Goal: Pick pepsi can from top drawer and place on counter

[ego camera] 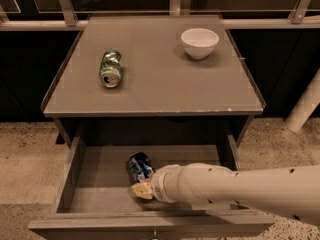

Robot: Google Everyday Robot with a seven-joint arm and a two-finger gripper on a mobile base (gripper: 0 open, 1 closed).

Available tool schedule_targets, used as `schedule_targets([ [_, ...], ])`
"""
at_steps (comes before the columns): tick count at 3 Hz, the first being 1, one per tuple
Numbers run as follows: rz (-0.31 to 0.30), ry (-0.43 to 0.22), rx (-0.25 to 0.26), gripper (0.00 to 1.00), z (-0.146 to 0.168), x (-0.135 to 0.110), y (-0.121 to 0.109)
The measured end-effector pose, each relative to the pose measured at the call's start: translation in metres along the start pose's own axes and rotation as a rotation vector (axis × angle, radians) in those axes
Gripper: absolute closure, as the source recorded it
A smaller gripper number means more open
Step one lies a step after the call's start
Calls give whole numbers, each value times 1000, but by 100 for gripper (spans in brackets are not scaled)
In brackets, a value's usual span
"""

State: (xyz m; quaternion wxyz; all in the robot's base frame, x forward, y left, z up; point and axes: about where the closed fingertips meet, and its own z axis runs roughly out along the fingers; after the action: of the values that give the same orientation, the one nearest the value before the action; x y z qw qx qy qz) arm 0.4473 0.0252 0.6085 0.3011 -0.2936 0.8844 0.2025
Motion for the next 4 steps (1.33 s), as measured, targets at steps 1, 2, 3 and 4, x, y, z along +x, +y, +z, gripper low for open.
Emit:
schedule_targets([
  [1, -31, -5, -30, 100, -12, -7, 5],
  [2, -127, -45, -122, 100, -43, -42, 32],
  [3, -221, -56, -122, 100, -102, -48, 30],
  [4, -281, -51, -90, 100, -170, -33, 28],
])
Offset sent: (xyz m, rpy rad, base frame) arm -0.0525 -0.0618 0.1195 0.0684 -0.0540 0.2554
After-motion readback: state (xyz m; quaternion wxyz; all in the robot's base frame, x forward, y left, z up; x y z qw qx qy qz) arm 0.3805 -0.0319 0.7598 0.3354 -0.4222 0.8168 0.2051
